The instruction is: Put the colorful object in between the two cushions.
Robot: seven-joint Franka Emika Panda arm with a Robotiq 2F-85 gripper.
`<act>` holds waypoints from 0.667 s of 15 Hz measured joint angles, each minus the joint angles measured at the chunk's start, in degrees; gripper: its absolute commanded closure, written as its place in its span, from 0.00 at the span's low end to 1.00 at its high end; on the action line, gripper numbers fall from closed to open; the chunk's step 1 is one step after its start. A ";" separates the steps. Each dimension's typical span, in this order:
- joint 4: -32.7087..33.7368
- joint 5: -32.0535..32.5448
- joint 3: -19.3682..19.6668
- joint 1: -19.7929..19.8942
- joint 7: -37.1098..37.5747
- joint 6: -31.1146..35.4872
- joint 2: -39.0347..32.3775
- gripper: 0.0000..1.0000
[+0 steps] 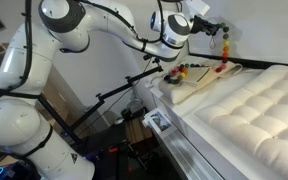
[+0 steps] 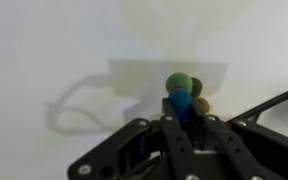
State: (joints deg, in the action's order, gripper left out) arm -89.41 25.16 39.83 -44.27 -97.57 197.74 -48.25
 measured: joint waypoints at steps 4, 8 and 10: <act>-0.10 -7.79 4.86 -0.42 0.05 0.00 2.09 0.95; -0.88 -20.96 16.41 -4.74 0.08 -0.02 -0.41 0.95; -1.65 -25.40 21.28 -6.58 0.80 -0.02 -2.71 0.95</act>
State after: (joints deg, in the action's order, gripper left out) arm -91.07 -0.24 61.10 -50.85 -96.77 197.72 -50.97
